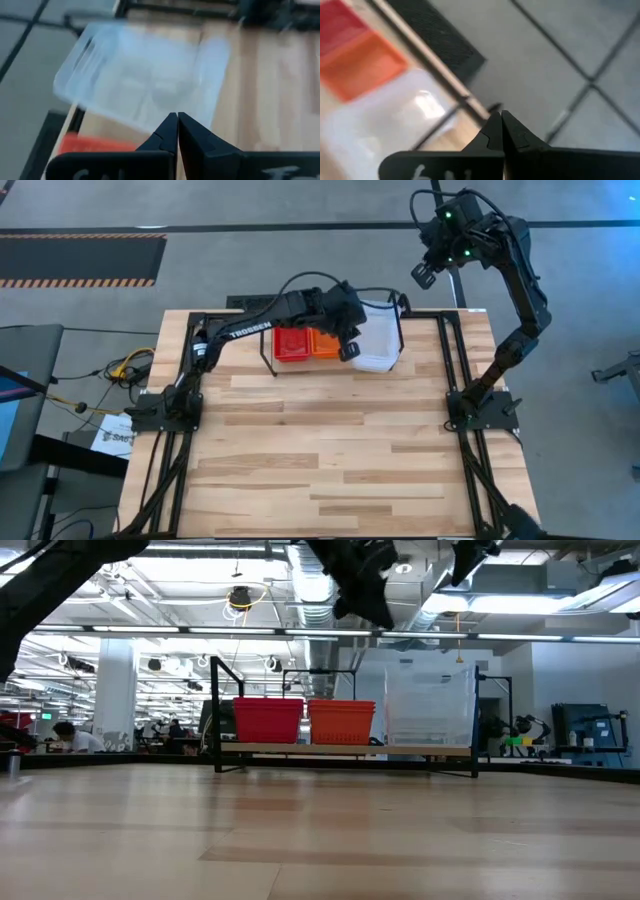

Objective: Stack baskets on shelf by color
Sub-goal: Adjust the bins on the shelf

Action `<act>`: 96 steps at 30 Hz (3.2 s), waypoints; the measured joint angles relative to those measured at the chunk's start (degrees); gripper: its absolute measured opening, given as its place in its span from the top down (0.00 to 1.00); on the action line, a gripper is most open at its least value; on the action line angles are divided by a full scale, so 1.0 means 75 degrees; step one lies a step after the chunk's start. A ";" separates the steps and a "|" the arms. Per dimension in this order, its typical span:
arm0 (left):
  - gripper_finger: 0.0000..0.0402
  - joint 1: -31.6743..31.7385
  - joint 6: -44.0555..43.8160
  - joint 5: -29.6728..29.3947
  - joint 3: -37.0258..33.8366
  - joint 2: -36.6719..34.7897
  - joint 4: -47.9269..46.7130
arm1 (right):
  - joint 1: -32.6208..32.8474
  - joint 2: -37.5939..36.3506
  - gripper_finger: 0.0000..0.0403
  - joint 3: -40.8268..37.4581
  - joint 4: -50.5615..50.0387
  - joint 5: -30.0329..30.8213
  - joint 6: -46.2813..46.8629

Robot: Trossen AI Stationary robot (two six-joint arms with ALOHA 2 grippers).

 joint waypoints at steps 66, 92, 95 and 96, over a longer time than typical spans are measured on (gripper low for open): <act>1.00 -0.0130 -0.3795 -0.5610 -0.4202 -0.6964 -0.4717 | 0.1754 0.3546 1.00 -0.1877 0.1590 -0.0377 0.0379; 1.00 -0.0127 -0.4223 -0.5183 -0.4201 -0.6961 -0.4719 | 0.1804 0.3467 1.00 -0.1683 0.2300 -0.0215 -0.0130; 1.00 -0.0127 -0.4233 -0.5107 -0.4199 -0.6961 -0.4719 | 0.1733 0.3386 1.00 -0.1430 0.1782 -0.0218 -0.0019; 1.00 -0.0127 -0.4250 -0.5056 -0.4199 -0.6961 -0.4716 | 0.1756 0.3341 1.00 -0.1380 0.1613 -0.0200 -0.0015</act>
